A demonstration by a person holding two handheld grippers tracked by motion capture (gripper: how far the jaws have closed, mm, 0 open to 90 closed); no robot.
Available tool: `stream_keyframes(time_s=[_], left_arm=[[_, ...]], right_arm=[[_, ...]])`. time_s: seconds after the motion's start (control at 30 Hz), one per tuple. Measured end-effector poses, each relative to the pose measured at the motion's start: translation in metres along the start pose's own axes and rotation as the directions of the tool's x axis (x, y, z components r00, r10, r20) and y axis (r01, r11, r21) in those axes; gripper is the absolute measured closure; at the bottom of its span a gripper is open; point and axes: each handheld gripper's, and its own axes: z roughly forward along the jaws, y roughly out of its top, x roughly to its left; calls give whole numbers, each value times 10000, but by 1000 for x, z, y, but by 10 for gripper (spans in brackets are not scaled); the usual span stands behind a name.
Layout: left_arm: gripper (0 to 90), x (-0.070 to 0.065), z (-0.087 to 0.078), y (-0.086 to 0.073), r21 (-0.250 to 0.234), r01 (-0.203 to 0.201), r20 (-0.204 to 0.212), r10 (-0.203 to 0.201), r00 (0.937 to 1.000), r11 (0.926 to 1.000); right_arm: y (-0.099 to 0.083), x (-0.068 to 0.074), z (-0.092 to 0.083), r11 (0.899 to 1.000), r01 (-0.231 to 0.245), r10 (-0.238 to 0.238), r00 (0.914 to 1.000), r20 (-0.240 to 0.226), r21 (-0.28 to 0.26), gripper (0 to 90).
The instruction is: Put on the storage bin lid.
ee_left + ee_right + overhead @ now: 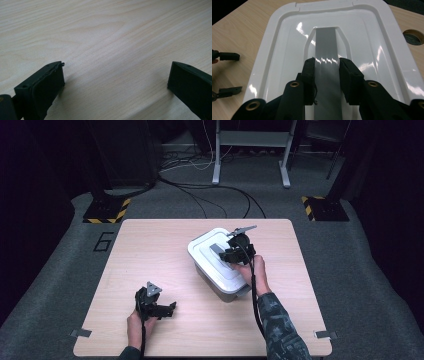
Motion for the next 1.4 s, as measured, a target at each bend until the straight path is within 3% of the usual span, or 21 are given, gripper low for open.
stream_keyframes(time_s=[0.1, 0.2, 0.4, 0.53, 0.9, 1.3, 1.4], left_arm=[[1, 0, 0, 0, 4, 13, -13, -13, 10000, 10000], [1, 0, 0, 0, 1, 28, 2, -28, 10000, 10000], [1, 0, 0, 0, -9, -23, -1, 23, 10000, 10000], [1, 0, 0, 0, -5, 57, 19, -57, 10000, 10000], [1, 0, 0, 0, -18, 65, 17, -65, 10000, 10000], [1, 0, 0, 0, 67, -46, 28, 46, 10000, 10000], [1, 0, 0, 0, -21, 79, 26, -79, 10000, 10000]], right_arm=[[1, 2, -1, 9996, 282, -282, 9996, 86, -41, 666], [1, 0, -1, 9990, 357, -360, 9993, -109, -253, 652], [3, 4, -10, 9956, 752, -761, 9970, -143, -557, 318], [0, 6, -21, 9952, 765, -765, 9971, 29, -617, 146], [-17, 2, -60, 9894, 880, -829, 9954, 479, -1158, 31], [-62, -13, -91, 9905, 626, -488, 9925, 1124, -1225, 0], [-76, -19, -96, 9918, 497, -345, 9912, 1280, -1180, 0]])
